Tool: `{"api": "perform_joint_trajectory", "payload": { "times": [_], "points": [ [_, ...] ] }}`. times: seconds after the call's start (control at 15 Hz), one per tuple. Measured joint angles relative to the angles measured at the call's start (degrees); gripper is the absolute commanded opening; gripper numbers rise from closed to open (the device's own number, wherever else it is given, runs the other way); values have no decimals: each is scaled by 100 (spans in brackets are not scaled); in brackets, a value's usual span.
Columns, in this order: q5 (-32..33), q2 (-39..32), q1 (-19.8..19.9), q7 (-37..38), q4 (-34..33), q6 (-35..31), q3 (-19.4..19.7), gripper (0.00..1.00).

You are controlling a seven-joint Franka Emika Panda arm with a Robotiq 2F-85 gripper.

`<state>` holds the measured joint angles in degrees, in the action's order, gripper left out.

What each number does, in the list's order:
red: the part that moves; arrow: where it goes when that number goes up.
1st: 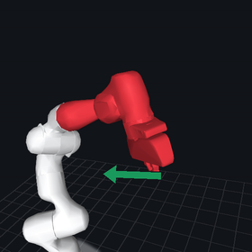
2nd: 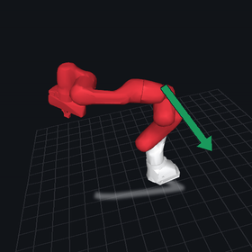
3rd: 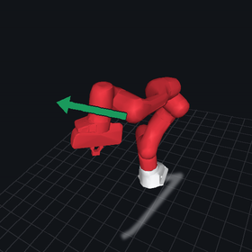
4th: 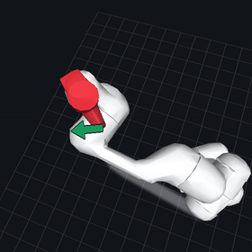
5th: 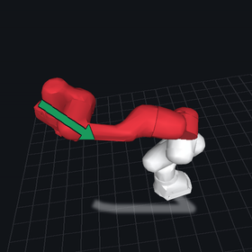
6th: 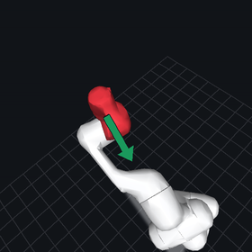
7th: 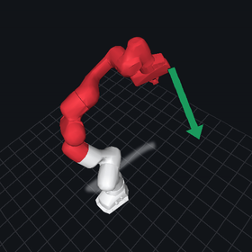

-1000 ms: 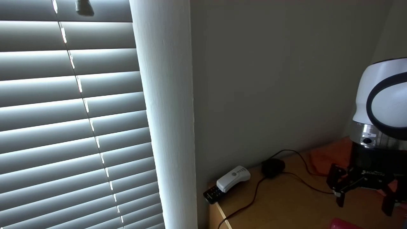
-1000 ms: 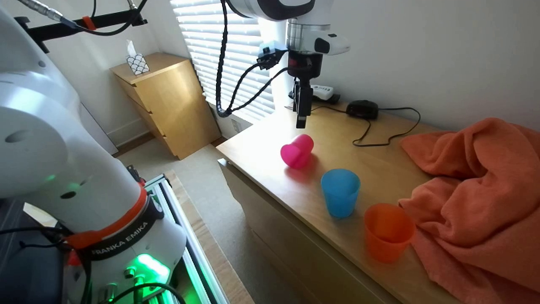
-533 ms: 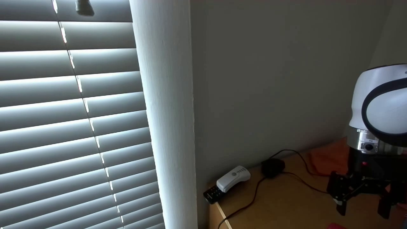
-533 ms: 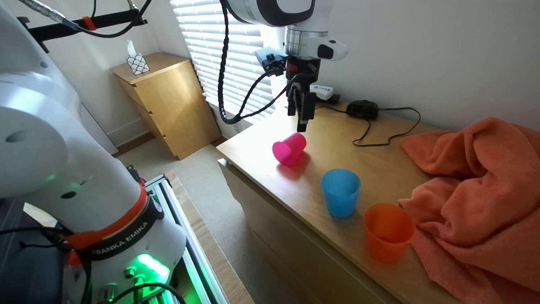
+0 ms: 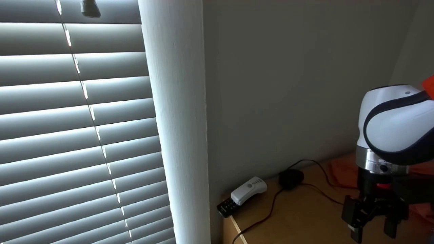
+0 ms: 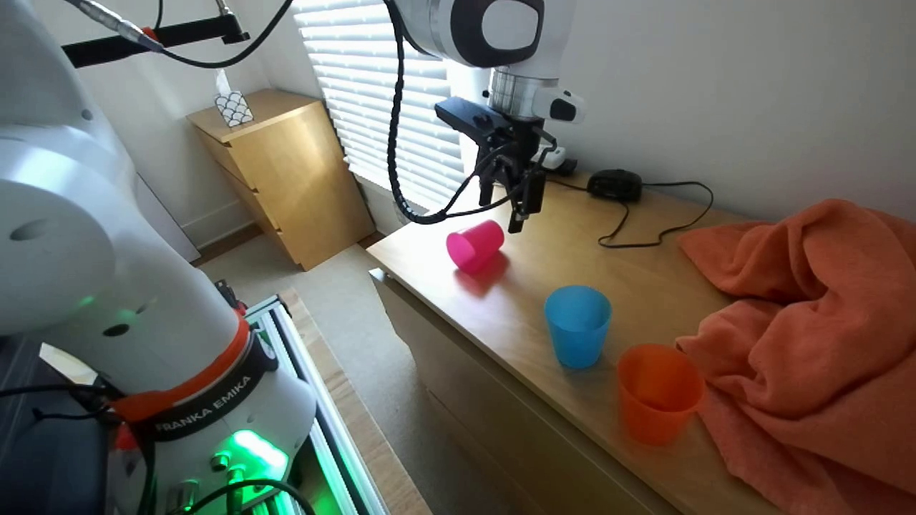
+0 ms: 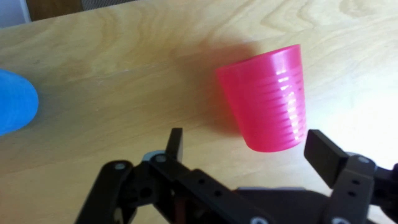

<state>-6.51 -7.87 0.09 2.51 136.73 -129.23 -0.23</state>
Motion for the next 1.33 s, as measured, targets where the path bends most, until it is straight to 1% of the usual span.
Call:
{"api": "perform_joint_trajectory", "payload": {
  "times": [0.27, 0.6, 0.73, 0.93, 1.0, 1.07, 1.27, 1.33],
  "points": [
    [-150, -503, -30, -105, -285, 62, -131, 100],
    [-280, -950, -66, -91, -597, 98, -252, 100],
    [-271, -1087, -81, -95, -699, 240, -273, 100],
    [-138, -1248, -89, -175, -839, 650, -270, 100],
    [-93, -1287, -89, -190, -883, 763, -268, 86],
    [-58, -1319, -89, -202, -920, 847, -268, 75],
    [-8, -1395, -89, -207, -1005, 944, -268, 49],
    [-9, -1406, -89, -205, -1037, 962, -269, 49]
  ]
}}
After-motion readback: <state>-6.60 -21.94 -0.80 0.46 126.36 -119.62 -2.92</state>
